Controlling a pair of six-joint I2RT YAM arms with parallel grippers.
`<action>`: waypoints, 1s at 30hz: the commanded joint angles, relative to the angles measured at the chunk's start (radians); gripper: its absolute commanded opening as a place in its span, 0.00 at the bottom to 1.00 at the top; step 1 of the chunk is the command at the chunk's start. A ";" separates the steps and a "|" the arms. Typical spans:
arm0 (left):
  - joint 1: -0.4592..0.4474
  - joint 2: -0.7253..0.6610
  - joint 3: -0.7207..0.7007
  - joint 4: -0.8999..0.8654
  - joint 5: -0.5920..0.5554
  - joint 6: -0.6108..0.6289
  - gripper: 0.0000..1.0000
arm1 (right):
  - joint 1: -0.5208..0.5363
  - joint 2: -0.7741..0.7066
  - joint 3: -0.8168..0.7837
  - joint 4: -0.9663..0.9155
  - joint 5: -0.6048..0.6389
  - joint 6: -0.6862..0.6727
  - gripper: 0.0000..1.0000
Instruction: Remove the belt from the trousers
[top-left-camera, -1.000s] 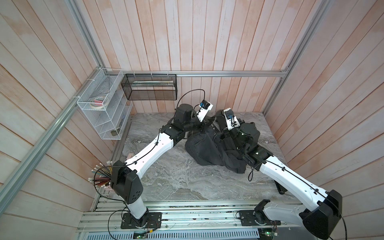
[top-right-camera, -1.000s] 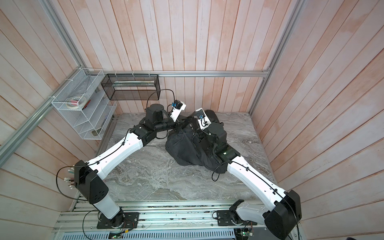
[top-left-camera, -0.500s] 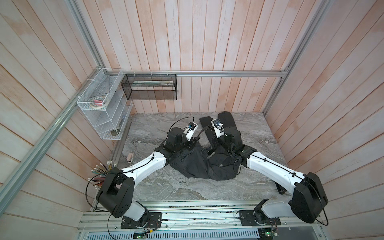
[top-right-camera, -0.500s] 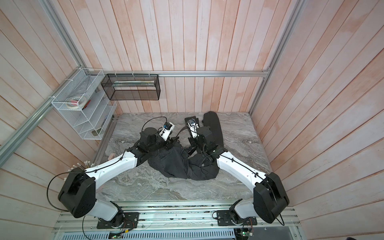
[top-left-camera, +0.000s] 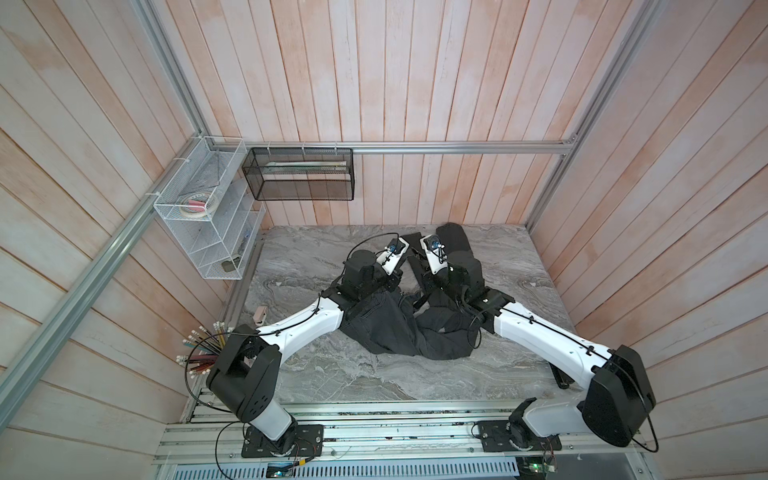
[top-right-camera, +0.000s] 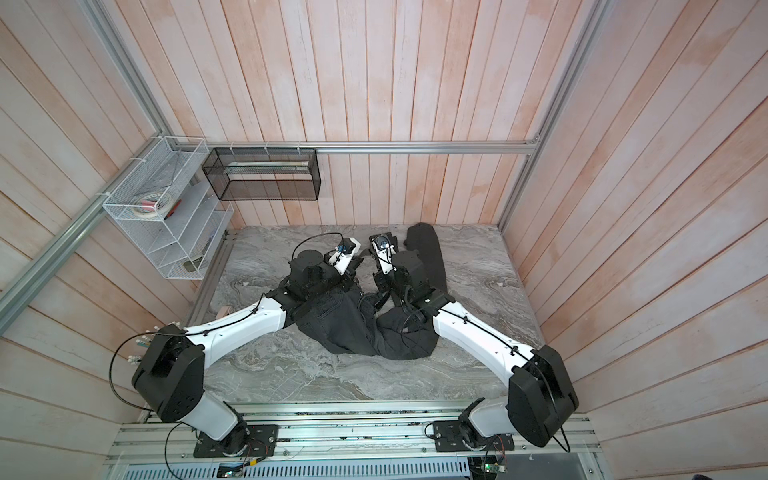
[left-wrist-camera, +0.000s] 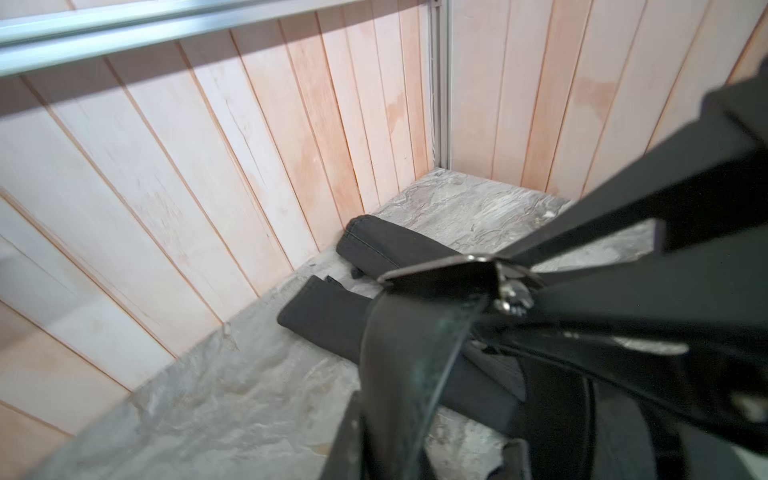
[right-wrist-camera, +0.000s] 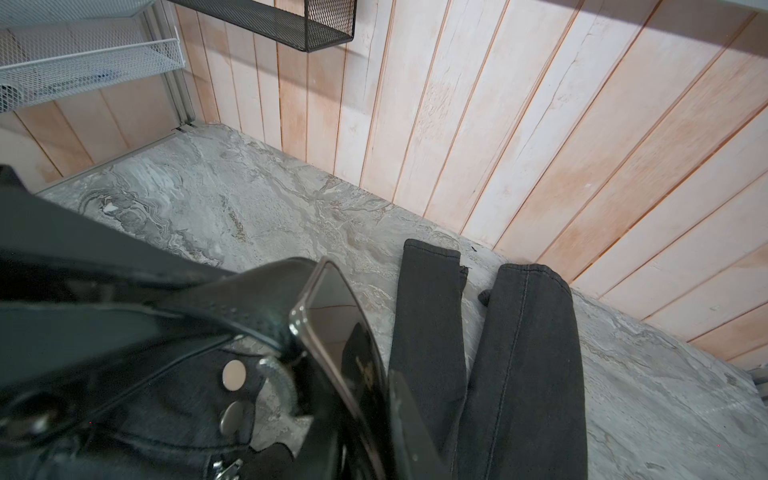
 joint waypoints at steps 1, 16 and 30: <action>0.010 -0.028 0.047 -0.033 -0.007 0.018 0.00 | 0.009 -0.037 0.028 0.019 -0.077 0.074 0.22; 0.009 -0.048 0.163 -0.238 0.048 -0.038 0.00 | 0.057 -0.036 0.143 -0.141 -0.021 0.053 0.49; 0.009 -0.059 0.181 -0.286 0.050 -0.032 0.00 | 0.026 0.051 0.312 -0.364 -0.044 0.027 0.50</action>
